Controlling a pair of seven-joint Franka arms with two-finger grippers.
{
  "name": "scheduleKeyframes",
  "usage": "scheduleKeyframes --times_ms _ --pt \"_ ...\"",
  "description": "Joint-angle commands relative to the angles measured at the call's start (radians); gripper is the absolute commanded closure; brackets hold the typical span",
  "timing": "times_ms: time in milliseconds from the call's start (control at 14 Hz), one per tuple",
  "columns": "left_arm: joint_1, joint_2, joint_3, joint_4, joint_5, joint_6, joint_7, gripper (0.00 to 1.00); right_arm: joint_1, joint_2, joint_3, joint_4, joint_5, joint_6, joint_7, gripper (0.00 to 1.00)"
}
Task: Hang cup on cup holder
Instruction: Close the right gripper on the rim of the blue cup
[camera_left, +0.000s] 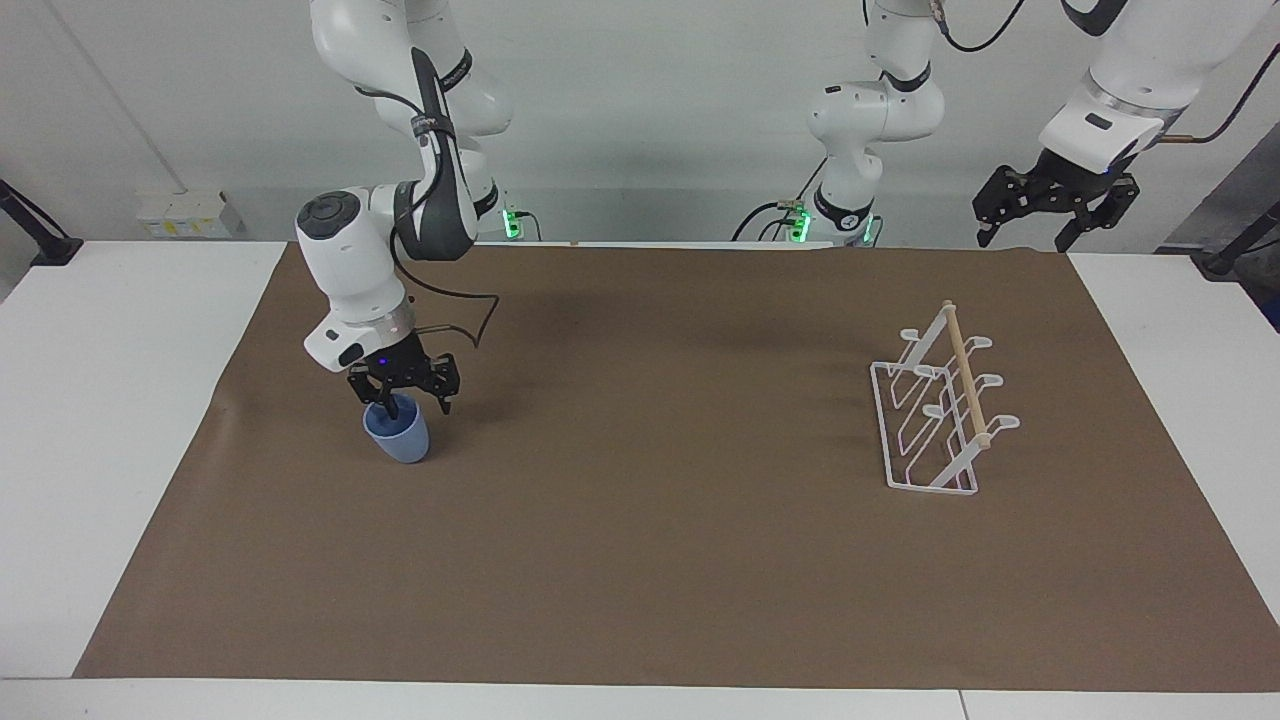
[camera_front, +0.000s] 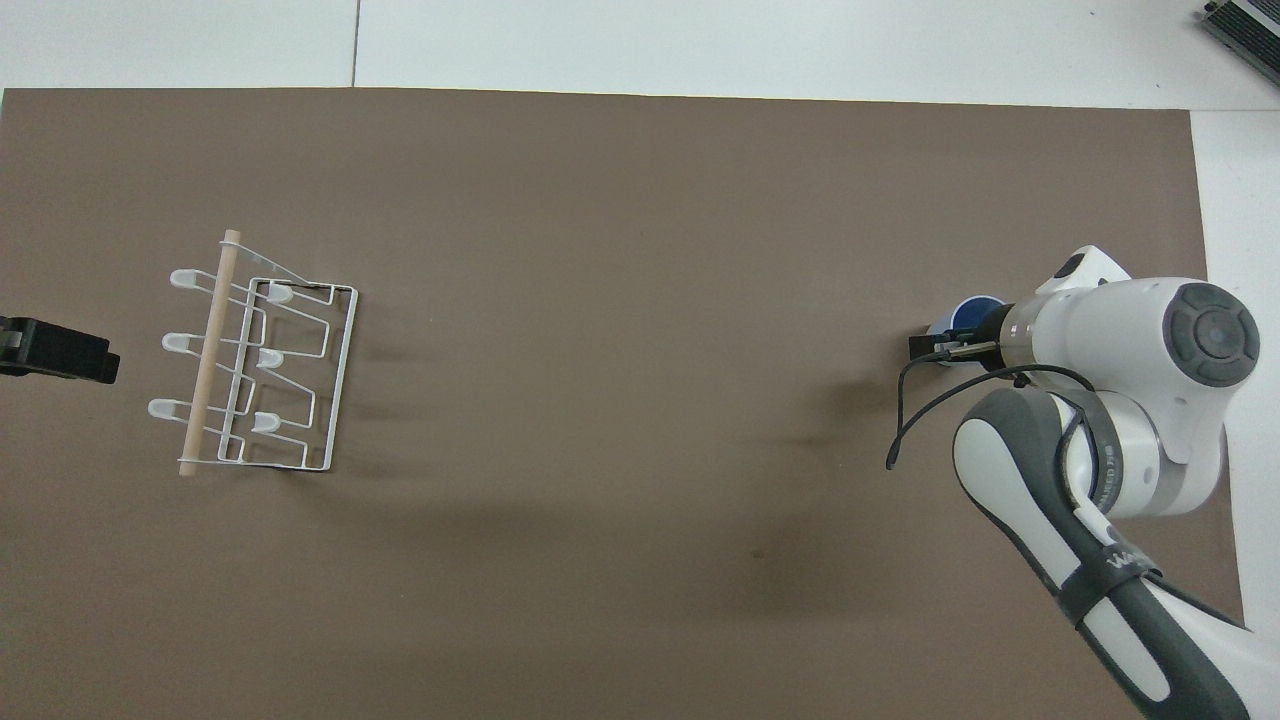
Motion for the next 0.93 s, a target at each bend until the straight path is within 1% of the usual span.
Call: scheduleKeyframes --times_ms 0,72,143,358,502,788,860 --pt "0.013 -0.031 -0.007 -0.035 0.013 0.001 0.007 0.0 -0.024 -0.001 0.006 -0.01 -0.012 0.011 0.008 0.26" --pt "0.013 -0.031 -0.007 -0.035 0.013 0.001 0.009 0.0 -0.025 -0.001 0.006 -0.01 -0.012 0.009 0.008 0.28" --pt "0.013 -0.031 -0.007 -0.035 0.013 0.001 0.007 0.0 -0.027 -0.001 0.006 -0.01 -0.012 0.009 0.007 0.33" --pt "0.013 -0.031 -0.007 -0.035 0.013 0.001 0.009 0.0 -0.029 -0.003 0.006 -0.01 -0.012 0.005 0.004 0.57" --pt "0.013 -0.031 -0.007 -0.035 0.013 0.001 0.007 0.0 -0.039 -0.001 0.006 -0.01 -0.013 0.002 0.004 0.68" --pt "0.013 -0.031 -0.007 -0.035 0.013 0.001 0.007 0.0 -0.041 -0.001 0.006 -0.01 -0.013 -0.003 0.004 0.8" --pt "0.013 -0.031 -0.007 -0.035 0.013 0.001 0.007 0.0 -0.042 -0.003 0.006 -0.01 -0.013 -0.005 0.005 0.81"
